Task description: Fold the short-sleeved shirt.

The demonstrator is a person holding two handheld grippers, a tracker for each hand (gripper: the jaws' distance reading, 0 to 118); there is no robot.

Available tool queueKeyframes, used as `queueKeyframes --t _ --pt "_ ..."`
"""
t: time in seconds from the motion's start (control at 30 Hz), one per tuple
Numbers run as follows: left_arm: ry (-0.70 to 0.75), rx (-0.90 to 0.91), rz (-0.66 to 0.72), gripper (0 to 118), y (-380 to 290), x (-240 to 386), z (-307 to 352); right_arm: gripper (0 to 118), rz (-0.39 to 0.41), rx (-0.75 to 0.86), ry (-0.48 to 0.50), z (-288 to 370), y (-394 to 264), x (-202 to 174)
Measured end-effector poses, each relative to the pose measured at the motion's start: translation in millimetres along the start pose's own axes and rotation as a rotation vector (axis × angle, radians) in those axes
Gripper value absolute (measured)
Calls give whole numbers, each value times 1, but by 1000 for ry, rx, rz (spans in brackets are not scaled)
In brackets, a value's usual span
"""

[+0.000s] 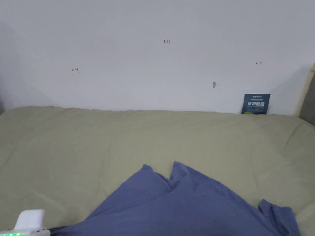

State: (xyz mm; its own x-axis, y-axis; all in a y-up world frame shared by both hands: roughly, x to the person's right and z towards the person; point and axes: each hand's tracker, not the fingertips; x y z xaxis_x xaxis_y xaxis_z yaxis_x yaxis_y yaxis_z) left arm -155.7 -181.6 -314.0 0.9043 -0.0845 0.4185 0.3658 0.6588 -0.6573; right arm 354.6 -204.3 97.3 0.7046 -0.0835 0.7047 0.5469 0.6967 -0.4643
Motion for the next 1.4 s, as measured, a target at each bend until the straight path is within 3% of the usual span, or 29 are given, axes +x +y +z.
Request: queueKeyframes --t 0.3,0.33,0.37,0.4,0.43,0.47,0.5,0.53,0.67,0.77,0.8,0.83,0.87,0.9,0.93,0.97,1.03,1.17,1.4 --pt "-29 -57 49 0 -42 -10 16 4 -76 -52 -20 20 -40 10" --pt "-36 -61 62 0 -44 -11 15 6 -84 -59 -13 19 -40 11" --pt "-50 -72 76 4 -44 -10 14 16 -86 -69 1 18 -40 12" --pt "-51 -78 80 40 -44 -9 14 54 -77 -76 -11 16 -42 11" --pt "-51 -78 80 92 -44 -10 14 90 -50 -103 -64 17 -41 10" --pt "-57 -96 71 118 -45 -10 14 114 -55 -90 -47 20 -41 10" --pt "-15 7 65 112 -50 -13 20 118 -54 -59 -42 27 -42 10" --pt "-52 -30 53 114 -50 -7 25 118 -45 32 -26 38 -36 4" --pt "-101 60 11 113 -38 -1 55 118 13 74 -15 65 -17 -30" --pt "-120 184 -17 98 -38 21 100 116 45 167 69 87 -12 -67" --pt "-136 216 -22 67 -39 25 109 102 68 207 81 99 -11 -81" --pt "-133 236 -18 17 -42 30 119 67 105 232 103 108 -12 -97" --pt "-135 255 -11 0 -45 33 125 33 151 274 111 115 -15 -113" --pt "-154 280 -7 0 -48 36 127 16 196 305 81 119 -18 -126" --pt "-108 327 23 0 -51 38 131 16 249 351 11 127 -23 -143" --pt "-121 288 7 0 -55 37 133 1 259 410 5 134 -30 -150" --pt "-126 287 10 0 -63 31 135 1 264 379 77 141 -34 -163" --pt "-58 280 -7 0 -79 11 128 1 278 394 87 146 -51 -183" --pt "-44 155 85 0 -98 -17 97 1 313 360 110 137 -71 -203"
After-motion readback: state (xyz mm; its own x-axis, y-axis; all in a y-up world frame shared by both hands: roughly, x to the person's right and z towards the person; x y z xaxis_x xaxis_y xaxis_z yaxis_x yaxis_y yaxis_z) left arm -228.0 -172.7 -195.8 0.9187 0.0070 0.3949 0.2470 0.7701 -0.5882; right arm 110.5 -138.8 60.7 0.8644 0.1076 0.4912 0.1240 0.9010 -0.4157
